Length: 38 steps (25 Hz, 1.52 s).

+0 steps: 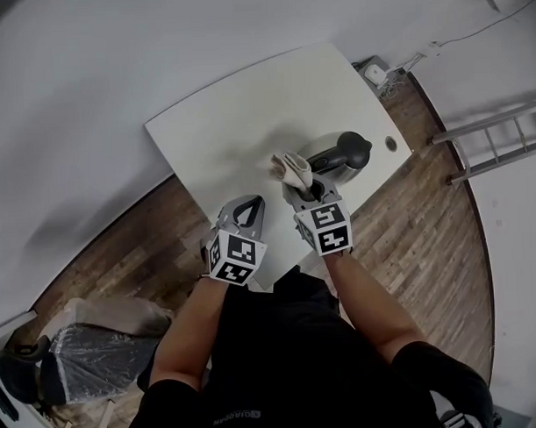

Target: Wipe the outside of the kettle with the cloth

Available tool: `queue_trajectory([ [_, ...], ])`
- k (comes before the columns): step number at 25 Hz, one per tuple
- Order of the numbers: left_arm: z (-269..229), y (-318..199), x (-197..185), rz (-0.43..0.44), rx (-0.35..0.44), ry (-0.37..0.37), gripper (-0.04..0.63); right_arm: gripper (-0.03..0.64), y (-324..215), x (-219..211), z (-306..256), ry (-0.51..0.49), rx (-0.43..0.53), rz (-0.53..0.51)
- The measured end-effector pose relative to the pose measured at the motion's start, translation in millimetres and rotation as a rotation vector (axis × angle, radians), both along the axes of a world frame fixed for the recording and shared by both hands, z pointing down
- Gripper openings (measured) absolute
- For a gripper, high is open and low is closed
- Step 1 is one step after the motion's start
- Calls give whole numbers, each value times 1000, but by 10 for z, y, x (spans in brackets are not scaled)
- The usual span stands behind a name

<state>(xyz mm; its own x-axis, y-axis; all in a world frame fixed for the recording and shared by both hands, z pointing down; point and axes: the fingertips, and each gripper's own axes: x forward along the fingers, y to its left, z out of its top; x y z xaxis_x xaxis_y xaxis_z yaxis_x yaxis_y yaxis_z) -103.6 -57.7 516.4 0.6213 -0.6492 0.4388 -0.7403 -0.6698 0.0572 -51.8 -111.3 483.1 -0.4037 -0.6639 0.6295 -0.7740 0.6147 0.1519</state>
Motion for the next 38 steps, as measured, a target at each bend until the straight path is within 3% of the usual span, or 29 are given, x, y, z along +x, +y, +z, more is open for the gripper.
queue_trajectory([
  [18, 238, 140, 122, -25, -81, -9, 8, 97, 195, 195, 845, -20, -198, -31],
  [26, 284, 166, 285, 10, -101, -47, 8, 97, 232, 382, 1093, -133, -332, 19],
  [33, 290, 63, 517, 13, -100, -49, 8, 97, 206, 744, 1264, -251, -482, 126],
  [38, 263, 28, 693, 24, -100, -49, 8, 97, 203, 843, 1178, -287, -502, 143],
])
